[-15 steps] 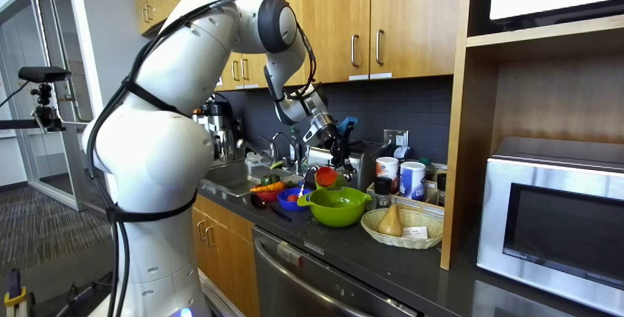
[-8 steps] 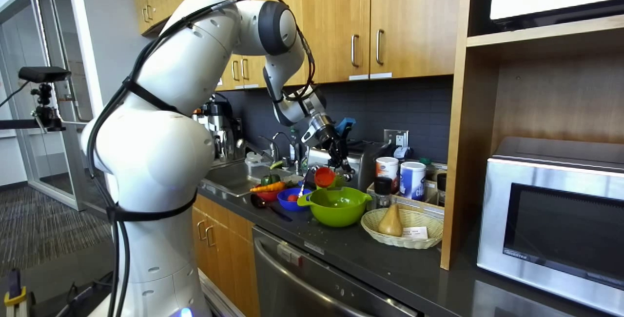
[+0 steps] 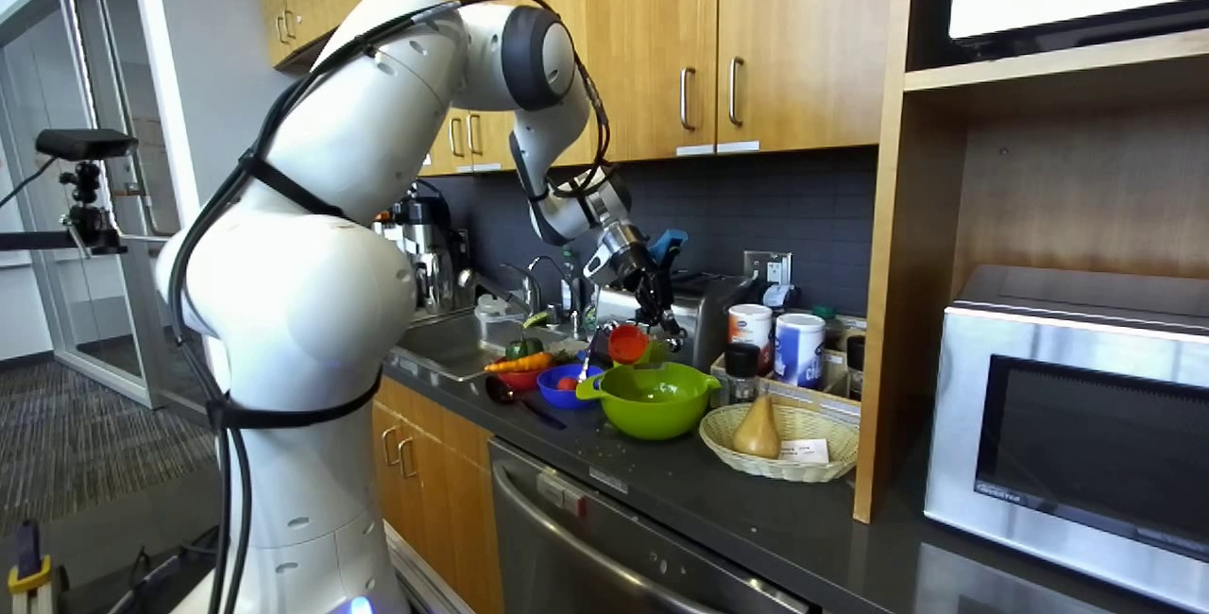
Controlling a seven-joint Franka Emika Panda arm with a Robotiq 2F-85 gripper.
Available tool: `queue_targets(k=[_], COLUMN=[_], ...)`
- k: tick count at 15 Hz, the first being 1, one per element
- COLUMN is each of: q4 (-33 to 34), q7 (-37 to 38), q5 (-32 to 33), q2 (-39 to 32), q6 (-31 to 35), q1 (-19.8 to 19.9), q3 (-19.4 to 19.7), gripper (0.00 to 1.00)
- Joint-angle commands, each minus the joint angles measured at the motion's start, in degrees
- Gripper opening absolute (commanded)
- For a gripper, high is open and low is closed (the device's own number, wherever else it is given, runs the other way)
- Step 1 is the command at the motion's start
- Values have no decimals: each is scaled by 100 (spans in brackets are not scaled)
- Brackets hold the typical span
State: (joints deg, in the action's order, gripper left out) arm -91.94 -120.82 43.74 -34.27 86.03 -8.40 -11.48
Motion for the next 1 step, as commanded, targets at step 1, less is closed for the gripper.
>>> queue_targets(k=[1], q4=[122], q7=[-134], q5=[-41], q2=[-19], q6=[-21], q1=[-66], q3=[62], gripper=[1])
